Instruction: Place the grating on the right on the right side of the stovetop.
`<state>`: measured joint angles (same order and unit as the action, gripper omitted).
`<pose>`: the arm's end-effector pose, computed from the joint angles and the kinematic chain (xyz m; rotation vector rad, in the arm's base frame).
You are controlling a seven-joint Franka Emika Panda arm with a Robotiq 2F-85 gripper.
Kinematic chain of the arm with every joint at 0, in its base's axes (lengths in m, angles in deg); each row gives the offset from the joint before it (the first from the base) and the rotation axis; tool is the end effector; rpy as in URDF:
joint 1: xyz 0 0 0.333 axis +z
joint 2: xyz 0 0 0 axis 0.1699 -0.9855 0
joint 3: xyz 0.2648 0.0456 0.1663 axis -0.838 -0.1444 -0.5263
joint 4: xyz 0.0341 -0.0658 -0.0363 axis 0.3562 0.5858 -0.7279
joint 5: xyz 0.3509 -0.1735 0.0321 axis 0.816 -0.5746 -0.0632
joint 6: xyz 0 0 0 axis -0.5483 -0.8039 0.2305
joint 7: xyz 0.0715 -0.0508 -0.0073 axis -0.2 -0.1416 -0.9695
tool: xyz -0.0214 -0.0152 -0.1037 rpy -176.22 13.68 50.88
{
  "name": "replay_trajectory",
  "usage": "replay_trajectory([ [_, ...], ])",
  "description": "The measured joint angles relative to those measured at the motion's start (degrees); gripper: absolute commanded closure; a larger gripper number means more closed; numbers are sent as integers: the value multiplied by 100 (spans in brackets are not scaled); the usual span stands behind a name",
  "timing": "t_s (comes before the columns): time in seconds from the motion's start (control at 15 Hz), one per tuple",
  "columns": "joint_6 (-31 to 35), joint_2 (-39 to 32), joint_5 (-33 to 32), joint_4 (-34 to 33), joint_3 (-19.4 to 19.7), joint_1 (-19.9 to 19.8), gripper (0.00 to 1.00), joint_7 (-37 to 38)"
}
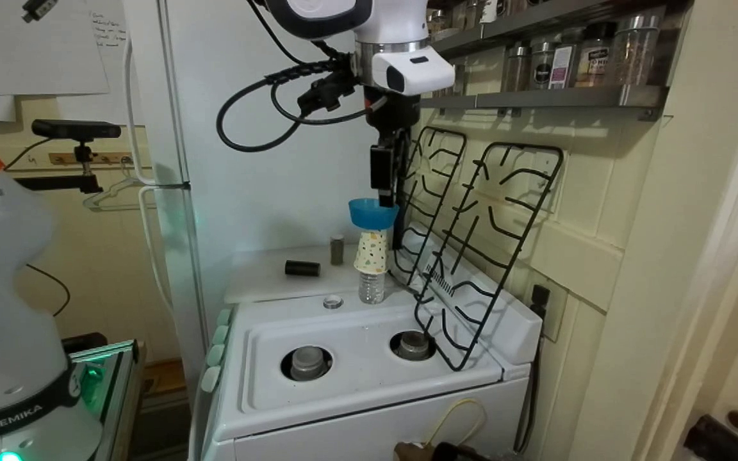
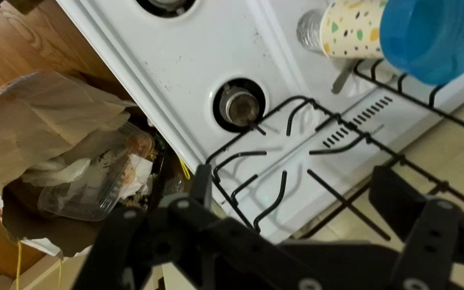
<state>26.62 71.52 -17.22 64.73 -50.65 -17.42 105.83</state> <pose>0.4872 -0.1263 0.5358 -2.6415 1.0213 -0.1883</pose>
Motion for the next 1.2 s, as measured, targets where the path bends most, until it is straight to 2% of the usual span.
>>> replay_trajectory([
  [0.2,1180,-132,-13,237,-36,-84,0,459],
  [0.4,2629,-171,-166,668,-223,-108,0,1016],
  [0.53,3610,-173,-512,1026,-439,-140,0,1646],
  [0.67,4415,-182,-1148,1428,-698,-303,0,2483],
  [0.8,4739,-177,-1742,1750,-940,-583,0,3264],
  [1.2,4740,-180,-1851,1748,-974,-638,0,3351],
])
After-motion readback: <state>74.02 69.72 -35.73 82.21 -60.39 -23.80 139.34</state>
